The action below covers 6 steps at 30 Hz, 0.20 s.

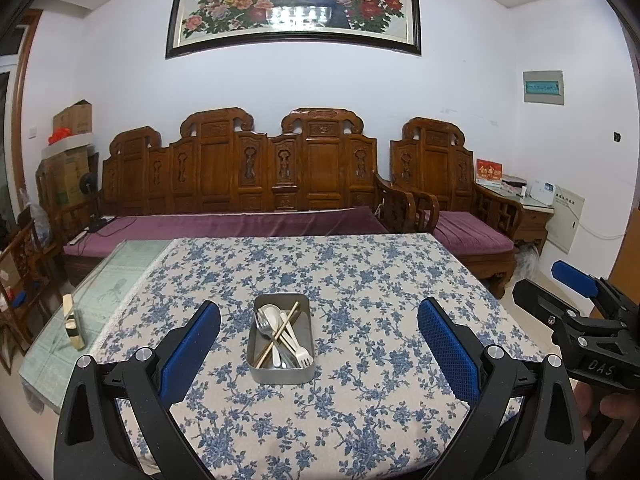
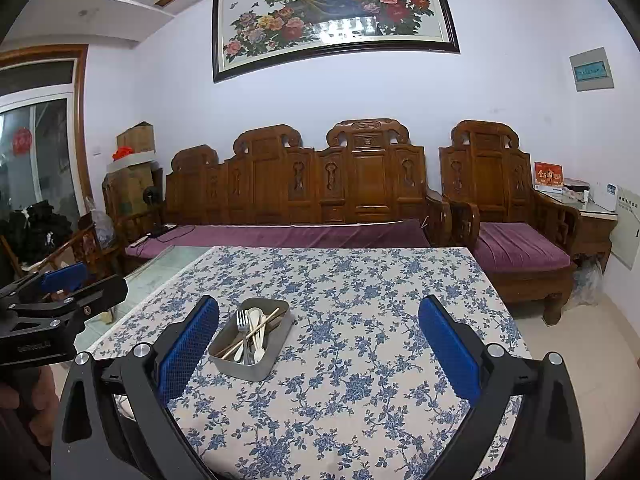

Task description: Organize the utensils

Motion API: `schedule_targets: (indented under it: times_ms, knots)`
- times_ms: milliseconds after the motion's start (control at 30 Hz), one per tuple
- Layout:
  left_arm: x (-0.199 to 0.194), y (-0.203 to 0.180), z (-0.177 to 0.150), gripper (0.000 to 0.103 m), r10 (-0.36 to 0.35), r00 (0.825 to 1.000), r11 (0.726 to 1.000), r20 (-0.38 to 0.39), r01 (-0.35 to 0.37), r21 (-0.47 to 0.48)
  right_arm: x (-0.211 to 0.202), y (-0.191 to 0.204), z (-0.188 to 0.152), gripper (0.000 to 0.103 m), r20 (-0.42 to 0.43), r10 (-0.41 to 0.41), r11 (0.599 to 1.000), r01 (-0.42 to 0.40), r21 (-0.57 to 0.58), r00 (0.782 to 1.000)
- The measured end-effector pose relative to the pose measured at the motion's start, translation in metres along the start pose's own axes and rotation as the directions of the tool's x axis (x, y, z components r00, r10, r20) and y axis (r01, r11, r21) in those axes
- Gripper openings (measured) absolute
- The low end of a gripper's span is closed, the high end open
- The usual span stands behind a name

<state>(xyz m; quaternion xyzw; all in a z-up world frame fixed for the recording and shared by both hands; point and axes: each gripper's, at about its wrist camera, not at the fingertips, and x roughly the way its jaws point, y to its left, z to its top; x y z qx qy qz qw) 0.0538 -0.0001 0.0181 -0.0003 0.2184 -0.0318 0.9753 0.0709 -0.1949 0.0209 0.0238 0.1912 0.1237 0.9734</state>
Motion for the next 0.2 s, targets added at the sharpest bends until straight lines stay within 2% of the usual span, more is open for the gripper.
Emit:
schedule_targets:
  times_ms: [200]
  knots:
    - [-0.0005, -0.0005, -0.0007, 0.095, -0.006, 1.0, 1.0, 0.004, 0.006, 0.0, -0.0004, 0.0003, -0.0001, 0.1, 0.001, 0.0, 1.0, 0.0, 0.002, 1.0]
